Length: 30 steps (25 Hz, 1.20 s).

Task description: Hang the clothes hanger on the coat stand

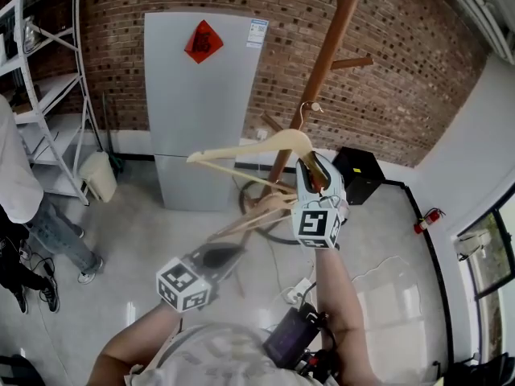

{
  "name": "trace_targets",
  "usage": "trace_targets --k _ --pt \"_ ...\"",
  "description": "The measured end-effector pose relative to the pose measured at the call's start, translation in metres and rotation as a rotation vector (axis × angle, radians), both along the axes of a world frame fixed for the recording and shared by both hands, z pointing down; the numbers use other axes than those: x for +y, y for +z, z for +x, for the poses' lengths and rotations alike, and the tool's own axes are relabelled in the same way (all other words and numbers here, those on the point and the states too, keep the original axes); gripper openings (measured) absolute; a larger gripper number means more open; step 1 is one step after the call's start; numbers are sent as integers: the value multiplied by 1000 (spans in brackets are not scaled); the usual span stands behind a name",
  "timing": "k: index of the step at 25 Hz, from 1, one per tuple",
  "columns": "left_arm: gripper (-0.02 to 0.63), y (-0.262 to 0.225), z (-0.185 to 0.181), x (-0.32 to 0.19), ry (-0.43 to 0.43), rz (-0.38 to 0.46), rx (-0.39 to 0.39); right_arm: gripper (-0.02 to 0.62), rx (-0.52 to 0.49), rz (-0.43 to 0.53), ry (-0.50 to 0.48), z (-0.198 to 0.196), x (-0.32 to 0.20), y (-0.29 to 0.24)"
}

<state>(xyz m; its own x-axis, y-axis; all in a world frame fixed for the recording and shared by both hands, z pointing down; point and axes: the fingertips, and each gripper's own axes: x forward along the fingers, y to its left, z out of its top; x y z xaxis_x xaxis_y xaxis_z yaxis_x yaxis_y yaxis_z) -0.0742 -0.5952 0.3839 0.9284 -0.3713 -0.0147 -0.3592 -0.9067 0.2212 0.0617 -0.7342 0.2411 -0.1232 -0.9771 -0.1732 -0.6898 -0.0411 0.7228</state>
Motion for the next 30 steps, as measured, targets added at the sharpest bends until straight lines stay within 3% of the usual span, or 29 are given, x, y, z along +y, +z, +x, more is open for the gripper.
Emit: trace_targets --k 7,15,21,30 --pt "2 2 3 -11 20 -9 16 141 7 -13 30 12 -18 14" --pt "2 10 2 -22 32 -19 24 153 -12 -15 0 7 -28 19" --pt "2 12 1 -24 35 -21 23 198 -22 17 -29 -2 -18 13" --pt "2 15 9 -18 33 -32 6 179 -95 12 -95 -5 12 9"
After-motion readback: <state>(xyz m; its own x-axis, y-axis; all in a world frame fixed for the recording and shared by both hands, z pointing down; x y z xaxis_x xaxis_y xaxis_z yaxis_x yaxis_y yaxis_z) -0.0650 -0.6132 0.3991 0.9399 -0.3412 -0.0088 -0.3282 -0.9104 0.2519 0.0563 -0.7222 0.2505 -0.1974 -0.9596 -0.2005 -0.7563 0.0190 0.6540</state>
